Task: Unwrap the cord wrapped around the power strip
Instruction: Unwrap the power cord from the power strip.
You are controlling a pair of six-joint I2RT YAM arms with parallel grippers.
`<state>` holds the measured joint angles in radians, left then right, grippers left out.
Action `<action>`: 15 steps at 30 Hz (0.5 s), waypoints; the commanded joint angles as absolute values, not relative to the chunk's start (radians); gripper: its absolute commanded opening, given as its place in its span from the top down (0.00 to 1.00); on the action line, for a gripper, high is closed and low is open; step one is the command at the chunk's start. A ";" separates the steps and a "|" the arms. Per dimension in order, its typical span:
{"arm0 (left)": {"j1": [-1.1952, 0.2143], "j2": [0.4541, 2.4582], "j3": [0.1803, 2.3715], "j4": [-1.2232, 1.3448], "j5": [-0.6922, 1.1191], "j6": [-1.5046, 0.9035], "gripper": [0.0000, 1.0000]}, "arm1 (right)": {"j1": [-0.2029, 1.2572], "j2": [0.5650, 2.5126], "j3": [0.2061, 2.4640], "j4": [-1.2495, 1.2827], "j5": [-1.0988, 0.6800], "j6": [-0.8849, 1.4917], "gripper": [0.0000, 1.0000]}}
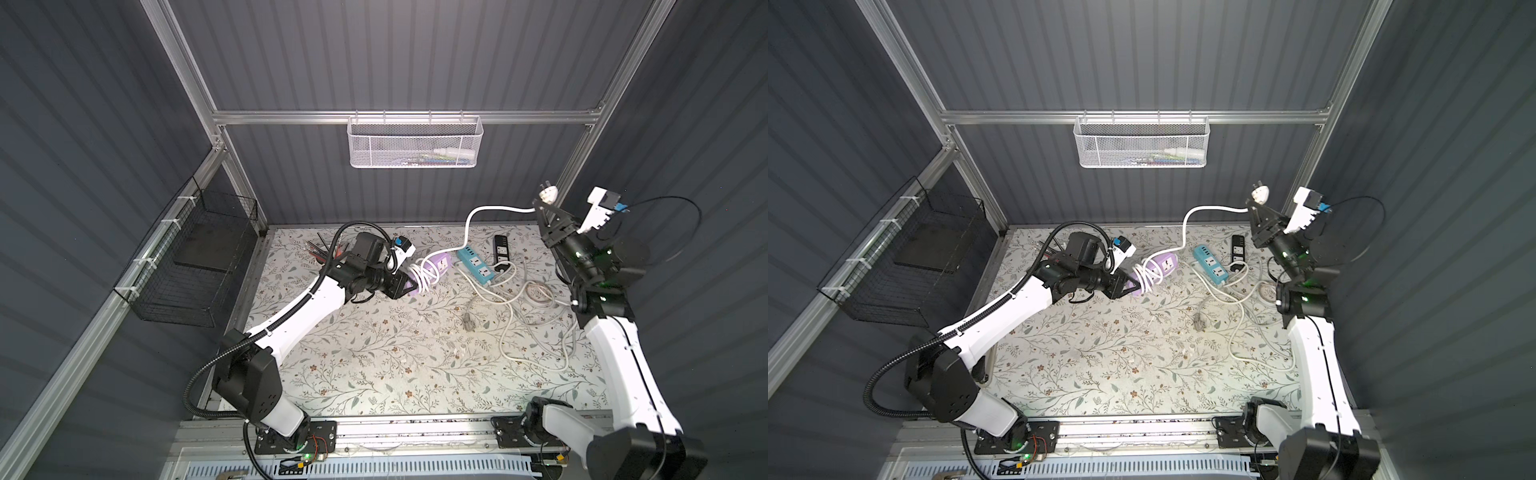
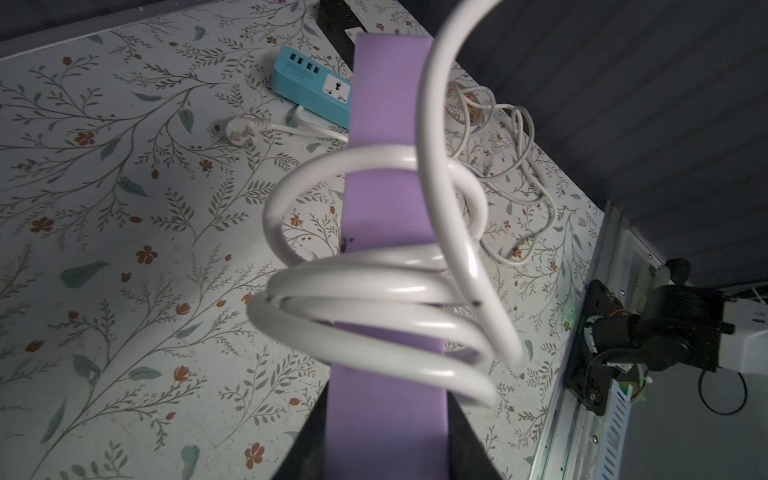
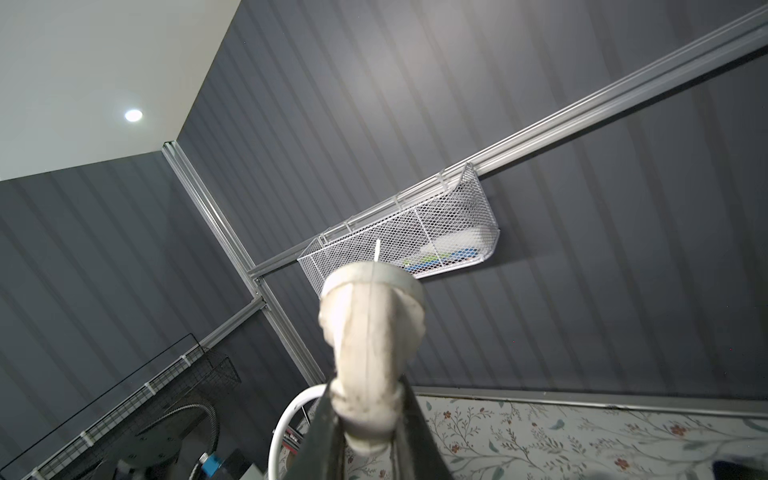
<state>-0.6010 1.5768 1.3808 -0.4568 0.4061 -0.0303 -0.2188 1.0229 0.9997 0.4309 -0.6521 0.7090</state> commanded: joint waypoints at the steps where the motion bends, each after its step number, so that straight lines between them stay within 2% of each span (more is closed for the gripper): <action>1: -0.574 1.571 1.479 -0.426 0.278 -0.019 1.00 | -0.282 0.945 0.953 0.313 -0.688 0.746 1.00; 7: -0.561 1.543 1.536 -0.388 0.113 -0.014 1.00 | -0.320 0.815 0.879 0.013 -0.591 0.683 1.00; 15: -0.559 1.527 1.554 -0.316 0.078 -0.007 1.00 | -0.320 0.689 0.670 -0.179 -0.471 0.694 1.00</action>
